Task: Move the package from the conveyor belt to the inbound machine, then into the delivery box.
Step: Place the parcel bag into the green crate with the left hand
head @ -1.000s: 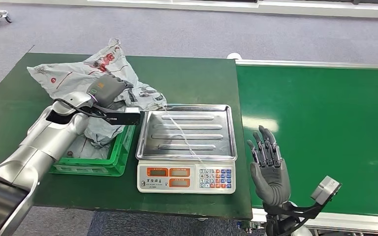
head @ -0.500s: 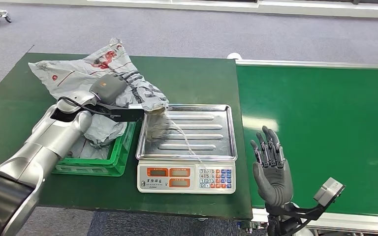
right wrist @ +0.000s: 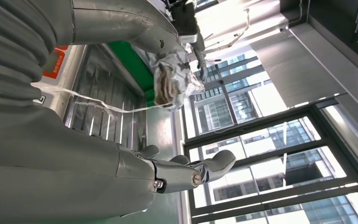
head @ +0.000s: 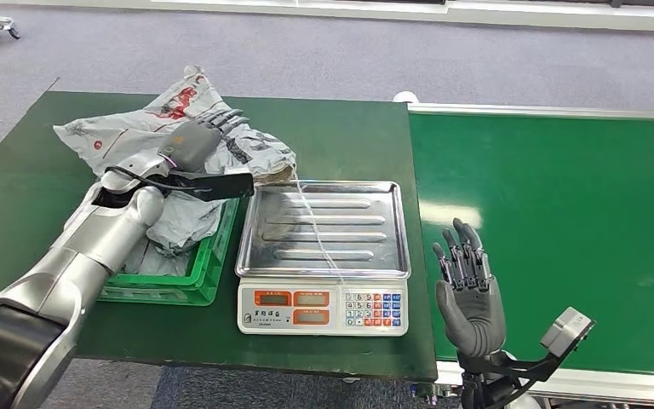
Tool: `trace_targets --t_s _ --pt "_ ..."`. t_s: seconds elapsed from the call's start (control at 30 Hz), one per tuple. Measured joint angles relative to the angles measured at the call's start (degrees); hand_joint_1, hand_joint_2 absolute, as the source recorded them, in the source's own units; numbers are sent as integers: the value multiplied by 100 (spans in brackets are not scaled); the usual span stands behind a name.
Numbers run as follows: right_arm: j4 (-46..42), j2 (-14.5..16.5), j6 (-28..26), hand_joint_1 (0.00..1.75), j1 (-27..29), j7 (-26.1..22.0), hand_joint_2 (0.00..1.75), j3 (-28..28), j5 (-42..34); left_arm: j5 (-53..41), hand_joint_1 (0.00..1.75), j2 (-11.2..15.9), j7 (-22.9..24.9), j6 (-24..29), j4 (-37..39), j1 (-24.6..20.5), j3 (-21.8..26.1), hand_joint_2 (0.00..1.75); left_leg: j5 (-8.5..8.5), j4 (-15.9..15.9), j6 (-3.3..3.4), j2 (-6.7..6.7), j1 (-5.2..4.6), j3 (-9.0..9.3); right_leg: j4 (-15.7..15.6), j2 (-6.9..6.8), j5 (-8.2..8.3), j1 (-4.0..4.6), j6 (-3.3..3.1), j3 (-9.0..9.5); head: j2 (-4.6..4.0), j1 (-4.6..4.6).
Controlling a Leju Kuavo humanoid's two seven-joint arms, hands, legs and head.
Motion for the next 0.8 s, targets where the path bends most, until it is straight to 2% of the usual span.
trace_targets --t_s 0.13,0.33,0.43,0.5,0.63,0.7,0.8 --pt "0 1 -22 0 9 1 175 0 7 321 0 -53 -18 -232 -384 157 329 175 -1 0 0 0 0 0 0 0 0 0 0 0 0 0" --pt "0 2 -22 0 11 0 175 0 8 488 0 -72 -58 -327 -716 301 561 175 -1 0 0 0 0 0 0 0 0 1 0 -1 0 0" --pt "8 2 -25 0 8 1 175 0 9 1134 0 -116 -149 -639 -1101 506 730 175 -1 0 1 0 0 0 0 0 0 0 0 0 0 1" --pt "31 1 -48 0 -17 9 175 2 52 1962 0 -197 -137 -1054 -1477 717 880 175 -1 0 1 -1 -1 -2 0 -1 0 -1 0 0 0 0" --pt "336 -4 -289 0 -412 102 175 136 329 4366 0 -624 41 -2161 -2169 1265 1167 175 -3 1 4 -3 -6 -5 -1 -2 0 -5 1 1 0 1" --pt "580 -5 -437 0 -690 119 175 241 419 5066 0 -896 56 -2310 -2354 1536 1181 175 -4 2 7 -4 -11 -5 -2 -3 1 -10 3 3 0 2" --pt "928 -9 -549 0 -985 106 175 357 446 5522 0 -1241 -28 -2250 -2463 1881 1165 175 -5 3 9 -3 -15 -4 -2 -2 4 -14 7 2 0 1"
